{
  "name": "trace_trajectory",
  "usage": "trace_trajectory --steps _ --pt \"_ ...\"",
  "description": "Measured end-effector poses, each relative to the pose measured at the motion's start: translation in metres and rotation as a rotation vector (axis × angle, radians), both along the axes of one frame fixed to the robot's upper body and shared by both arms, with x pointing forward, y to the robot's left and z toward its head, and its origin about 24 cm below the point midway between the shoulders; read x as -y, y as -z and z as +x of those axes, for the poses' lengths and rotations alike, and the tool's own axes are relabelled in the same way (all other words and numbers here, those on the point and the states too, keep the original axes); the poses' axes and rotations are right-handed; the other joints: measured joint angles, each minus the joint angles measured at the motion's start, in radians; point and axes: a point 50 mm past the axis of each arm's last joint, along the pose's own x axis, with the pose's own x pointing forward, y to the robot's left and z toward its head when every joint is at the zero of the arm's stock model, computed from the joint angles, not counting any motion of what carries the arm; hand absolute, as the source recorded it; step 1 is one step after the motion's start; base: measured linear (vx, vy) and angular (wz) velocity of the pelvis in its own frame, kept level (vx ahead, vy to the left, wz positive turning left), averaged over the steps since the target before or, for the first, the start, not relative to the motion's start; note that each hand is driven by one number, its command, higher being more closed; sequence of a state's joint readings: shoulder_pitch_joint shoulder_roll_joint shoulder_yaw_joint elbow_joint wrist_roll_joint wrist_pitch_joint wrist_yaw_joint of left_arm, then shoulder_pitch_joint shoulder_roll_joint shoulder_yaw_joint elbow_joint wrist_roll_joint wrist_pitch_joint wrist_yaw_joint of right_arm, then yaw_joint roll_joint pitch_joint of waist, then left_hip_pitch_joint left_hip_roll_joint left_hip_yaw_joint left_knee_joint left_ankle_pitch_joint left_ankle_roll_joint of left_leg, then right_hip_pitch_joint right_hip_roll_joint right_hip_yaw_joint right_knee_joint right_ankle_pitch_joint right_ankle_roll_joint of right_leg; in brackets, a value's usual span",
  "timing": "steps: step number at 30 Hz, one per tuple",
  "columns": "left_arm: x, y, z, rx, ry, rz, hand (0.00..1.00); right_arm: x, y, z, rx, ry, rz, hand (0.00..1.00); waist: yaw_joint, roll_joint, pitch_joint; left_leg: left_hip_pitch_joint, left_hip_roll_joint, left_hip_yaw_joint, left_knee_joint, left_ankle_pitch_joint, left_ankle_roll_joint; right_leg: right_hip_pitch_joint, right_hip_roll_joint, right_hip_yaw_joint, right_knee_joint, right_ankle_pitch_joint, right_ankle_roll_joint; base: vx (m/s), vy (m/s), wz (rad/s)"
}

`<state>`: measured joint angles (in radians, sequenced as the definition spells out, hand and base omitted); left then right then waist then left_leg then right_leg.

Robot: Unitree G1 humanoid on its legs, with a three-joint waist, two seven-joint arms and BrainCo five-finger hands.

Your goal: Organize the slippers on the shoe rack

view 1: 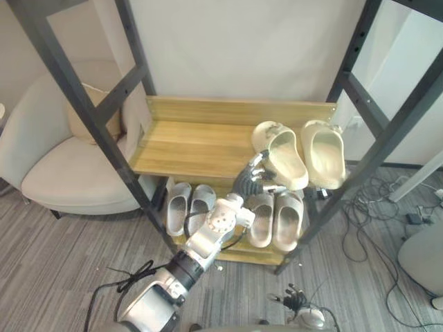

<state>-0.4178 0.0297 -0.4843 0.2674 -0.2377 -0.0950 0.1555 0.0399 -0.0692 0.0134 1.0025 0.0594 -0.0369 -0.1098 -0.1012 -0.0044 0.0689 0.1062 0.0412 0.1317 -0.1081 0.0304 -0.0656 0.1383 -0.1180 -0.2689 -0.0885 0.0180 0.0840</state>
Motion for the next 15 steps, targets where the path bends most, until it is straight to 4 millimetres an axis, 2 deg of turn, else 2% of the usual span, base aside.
trace_trajectory --steps 3,4,15 --pt "-0.01 0.0 0.002 -0.004 -0.045 -0.012 0.0 0.0 0.0 0.0 -0.002 -0.003 0.004 0.0 0.0 0.0 0.0 0.001 0.0 -0.001 0.0 0.0 0.0 0.002 -0.001 -0.003 0.0 0.0 0.0 0.0 0.0 0.02" --pt "-0.025 -0.006 0.0 0.023 -0.095 -0.042 0.0 -0.001 0.001 -0.001 -0.009 -0.009 0.009 0.0 0.004 -0.001 0.0 0.001 0.002 -0.002 -0.001 0.001 0.0 0.004 -0.001 -0.006 0.0 0.0 0.0 0.0 0.0 0.03" --pt "-0.023 -0.008 -0.001 0.03 -0.087 -0.05 0.0 -0.005 0.001 -0.001 -0.012 -0.035 0.009 0.0 0.004 -0.014 0.004 0.001 0.001 -0.004 -0.002 0.001 0.0 0.005 -0.003 -0.016 0.0 -0.001 0.001 0.0 0.0 0.01"
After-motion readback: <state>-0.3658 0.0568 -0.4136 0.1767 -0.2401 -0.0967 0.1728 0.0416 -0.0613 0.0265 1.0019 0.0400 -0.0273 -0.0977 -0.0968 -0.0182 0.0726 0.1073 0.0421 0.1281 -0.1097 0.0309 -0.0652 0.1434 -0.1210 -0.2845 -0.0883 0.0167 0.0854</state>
